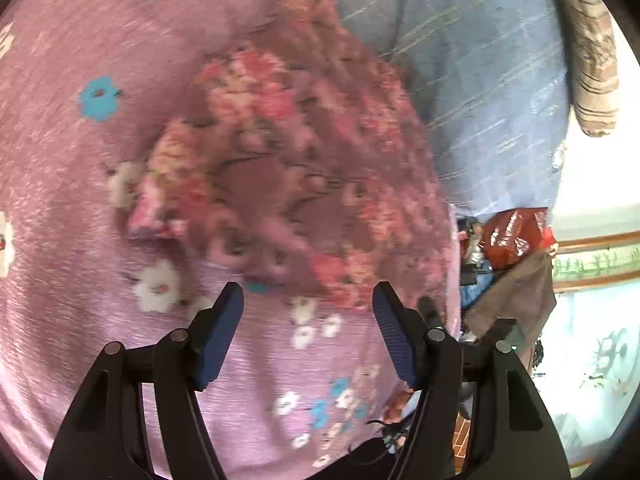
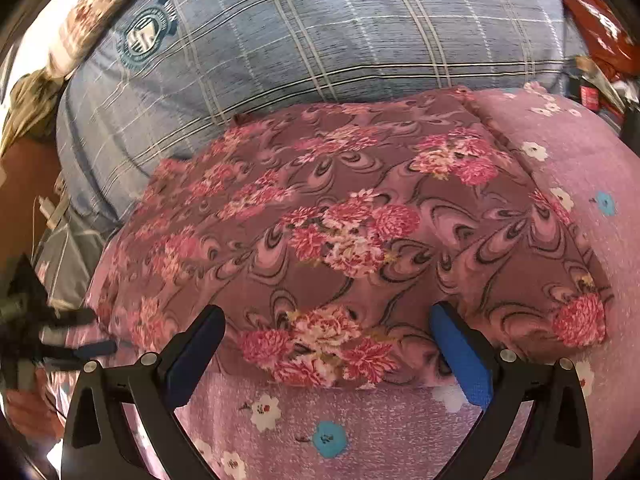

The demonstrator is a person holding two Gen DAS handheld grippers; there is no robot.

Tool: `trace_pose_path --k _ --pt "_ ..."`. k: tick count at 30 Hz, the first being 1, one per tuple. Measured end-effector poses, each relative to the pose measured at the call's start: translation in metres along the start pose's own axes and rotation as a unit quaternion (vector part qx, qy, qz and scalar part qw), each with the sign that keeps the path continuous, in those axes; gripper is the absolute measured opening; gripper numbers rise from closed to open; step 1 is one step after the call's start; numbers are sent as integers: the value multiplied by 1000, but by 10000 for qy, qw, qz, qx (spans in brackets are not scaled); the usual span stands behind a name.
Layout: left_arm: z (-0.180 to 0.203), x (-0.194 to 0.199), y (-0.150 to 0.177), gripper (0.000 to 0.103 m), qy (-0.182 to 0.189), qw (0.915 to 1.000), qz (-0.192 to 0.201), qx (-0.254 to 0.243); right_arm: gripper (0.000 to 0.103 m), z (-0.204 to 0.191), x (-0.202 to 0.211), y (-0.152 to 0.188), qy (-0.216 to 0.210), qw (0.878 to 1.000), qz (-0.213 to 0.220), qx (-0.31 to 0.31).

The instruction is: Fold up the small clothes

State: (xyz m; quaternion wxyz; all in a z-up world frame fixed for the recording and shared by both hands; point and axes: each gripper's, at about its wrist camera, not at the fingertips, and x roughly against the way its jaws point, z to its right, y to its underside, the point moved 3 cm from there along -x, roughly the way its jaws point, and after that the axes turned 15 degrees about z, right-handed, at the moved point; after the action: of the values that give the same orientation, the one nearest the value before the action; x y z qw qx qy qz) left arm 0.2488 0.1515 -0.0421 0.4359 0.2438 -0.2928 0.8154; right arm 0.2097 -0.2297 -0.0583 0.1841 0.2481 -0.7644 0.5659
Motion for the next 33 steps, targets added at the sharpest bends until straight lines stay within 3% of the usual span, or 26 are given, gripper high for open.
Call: trace_pose_path --k 8,12,26,33 --pt "46 1 6 66 101 9979 124 -633 103 1 5 3 -223 9996 122 95" --pt "52 0 9 66 -60 9949 178 -991 103 0 6 5 -201 9995 202 166" --pt "23 12 0 66 -59 9968 165 -778 103 -14 1 16 297 9951 386 859" --pt "22 11 1 66 -46 9965 127 -829 103 -13 3 17 263 9953 424 829"
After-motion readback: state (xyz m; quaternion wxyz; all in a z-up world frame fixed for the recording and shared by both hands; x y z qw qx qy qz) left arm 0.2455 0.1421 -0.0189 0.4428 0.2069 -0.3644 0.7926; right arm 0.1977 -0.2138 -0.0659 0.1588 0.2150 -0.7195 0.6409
